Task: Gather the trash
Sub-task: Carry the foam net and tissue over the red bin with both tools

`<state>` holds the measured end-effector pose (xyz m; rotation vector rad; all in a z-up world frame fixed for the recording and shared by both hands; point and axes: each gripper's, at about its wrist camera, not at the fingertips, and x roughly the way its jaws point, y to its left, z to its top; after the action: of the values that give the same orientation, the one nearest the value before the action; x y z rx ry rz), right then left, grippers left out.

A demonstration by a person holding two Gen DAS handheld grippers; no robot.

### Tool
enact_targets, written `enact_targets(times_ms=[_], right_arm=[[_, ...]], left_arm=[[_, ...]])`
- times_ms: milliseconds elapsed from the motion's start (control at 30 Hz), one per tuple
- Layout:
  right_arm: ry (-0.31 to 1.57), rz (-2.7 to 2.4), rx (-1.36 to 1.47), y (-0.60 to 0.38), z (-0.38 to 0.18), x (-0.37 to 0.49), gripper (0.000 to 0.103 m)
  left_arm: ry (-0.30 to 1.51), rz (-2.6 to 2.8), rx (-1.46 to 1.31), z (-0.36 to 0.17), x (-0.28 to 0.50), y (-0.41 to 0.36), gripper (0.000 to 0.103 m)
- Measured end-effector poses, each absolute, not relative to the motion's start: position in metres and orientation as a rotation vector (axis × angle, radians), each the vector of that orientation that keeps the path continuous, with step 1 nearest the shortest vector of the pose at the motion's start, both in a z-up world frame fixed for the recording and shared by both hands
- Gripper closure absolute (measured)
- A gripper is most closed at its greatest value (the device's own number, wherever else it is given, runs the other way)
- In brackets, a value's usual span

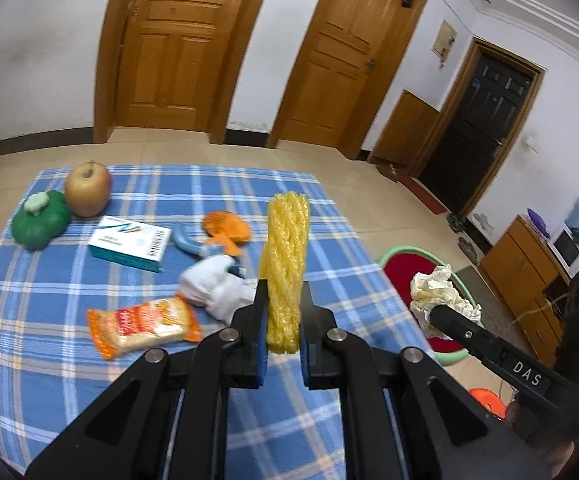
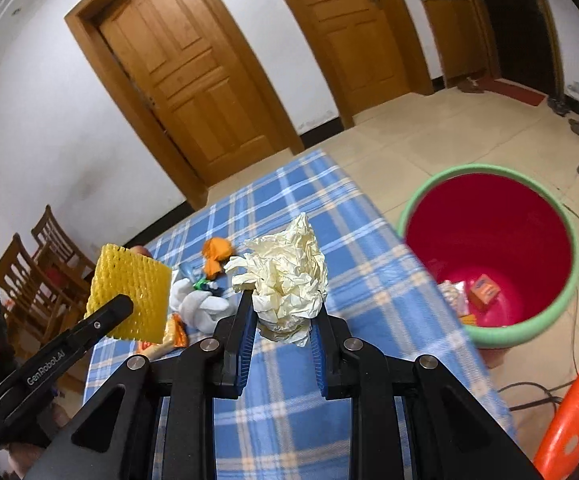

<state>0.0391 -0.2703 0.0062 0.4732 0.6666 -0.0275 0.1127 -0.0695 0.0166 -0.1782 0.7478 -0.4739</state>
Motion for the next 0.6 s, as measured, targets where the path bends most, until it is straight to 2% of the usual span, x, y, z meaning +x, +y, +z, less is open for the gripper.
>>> enact_targets(times_ms=[600], right_arm=[[0.613,-0.198,0.553,-0.335,0.004,-0.011,0.078]], left_arm=[[0.764,-0.61,-0.064,0.024,0.098,-0.145,0.092]])
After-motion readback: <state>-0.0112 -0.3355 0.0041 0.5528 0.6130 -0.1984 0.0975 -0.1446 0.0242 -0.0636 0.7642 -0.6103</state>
